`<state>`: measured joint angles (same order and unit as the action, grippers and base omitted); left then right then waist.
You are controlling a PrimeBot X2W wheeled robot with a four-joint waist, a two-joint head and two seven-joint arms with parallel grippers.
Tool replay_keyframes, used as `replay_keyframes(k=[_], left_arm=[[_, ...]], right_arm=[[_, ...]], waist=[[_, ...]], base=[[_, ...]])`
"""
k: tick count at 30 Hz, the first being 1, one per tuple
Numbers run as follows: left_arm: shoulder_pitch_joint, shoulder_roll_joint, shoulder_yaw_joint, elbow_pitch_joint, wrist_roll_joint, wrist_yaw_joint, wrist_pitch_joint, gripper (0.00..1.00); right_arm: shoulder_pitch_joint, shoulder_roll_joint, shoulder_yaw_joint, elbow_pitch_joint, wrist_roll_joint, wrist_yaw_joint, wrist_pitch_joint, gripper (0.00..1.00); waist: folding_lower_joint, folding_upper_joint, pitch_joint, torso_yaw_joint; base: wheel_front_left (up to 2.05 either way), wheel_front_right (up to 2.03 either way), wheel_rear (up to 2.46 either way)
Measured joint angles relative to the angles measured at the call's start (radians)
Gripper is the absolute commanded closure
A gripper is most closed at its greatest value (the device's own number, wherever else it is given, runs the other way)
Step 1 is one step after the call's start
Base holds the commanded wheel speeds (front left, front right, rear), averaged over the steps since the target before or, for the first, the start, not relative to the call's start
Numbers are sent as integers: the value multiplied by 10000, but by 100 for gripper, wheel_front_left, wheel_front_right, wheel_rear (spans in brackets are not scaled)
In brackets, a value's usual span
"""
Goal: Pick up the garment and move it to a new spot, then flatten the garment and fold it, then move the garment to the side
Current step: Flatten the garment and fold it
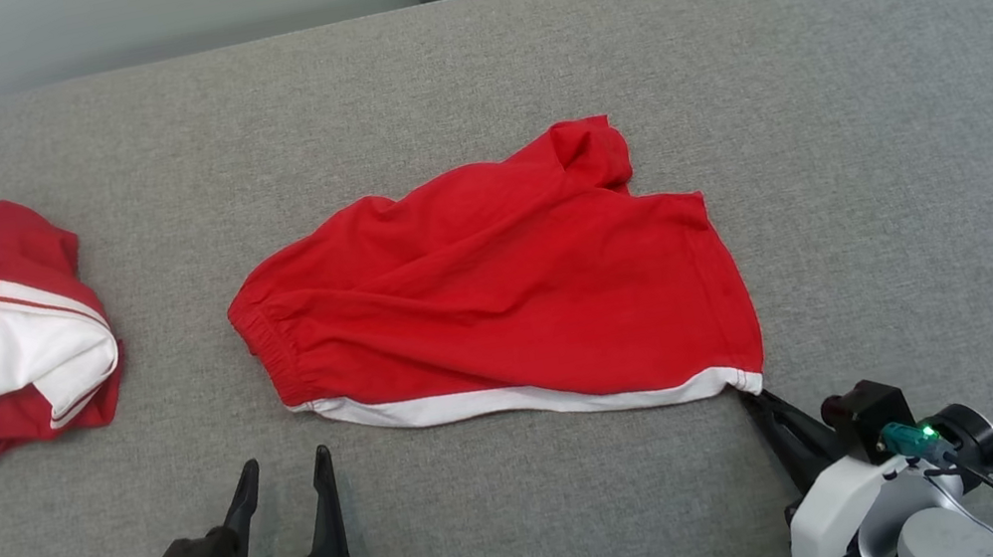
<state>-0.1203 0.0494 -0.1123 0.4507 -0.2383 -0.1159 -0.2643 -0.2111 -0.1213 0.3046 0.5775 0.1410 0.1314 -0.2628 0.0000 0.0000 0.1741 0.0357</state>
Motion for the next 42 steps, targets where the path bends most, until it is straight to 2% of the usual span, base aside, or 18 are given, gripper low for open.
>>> replay_keyframes(k=[21,32,42], left_arm=[[-380,-2,-132,775,-420,-130,0,0],[-1030,430,-272,1064,341,-132,0,0],[-1250,523,-560,1300,364,-132,0,0]], right_arm=[[54,-573,-397,-305,-232,2,0,100],[-126,-602,-345,-541,-261,2,0,100],[-267,-608,-347,-635,-253,2,0,100]], waist=[[0,0,196,-488],[0,0,544,-633],[0,0,802,-780]], base=[[0,0,0],[0,0,0],[0,0,0]])
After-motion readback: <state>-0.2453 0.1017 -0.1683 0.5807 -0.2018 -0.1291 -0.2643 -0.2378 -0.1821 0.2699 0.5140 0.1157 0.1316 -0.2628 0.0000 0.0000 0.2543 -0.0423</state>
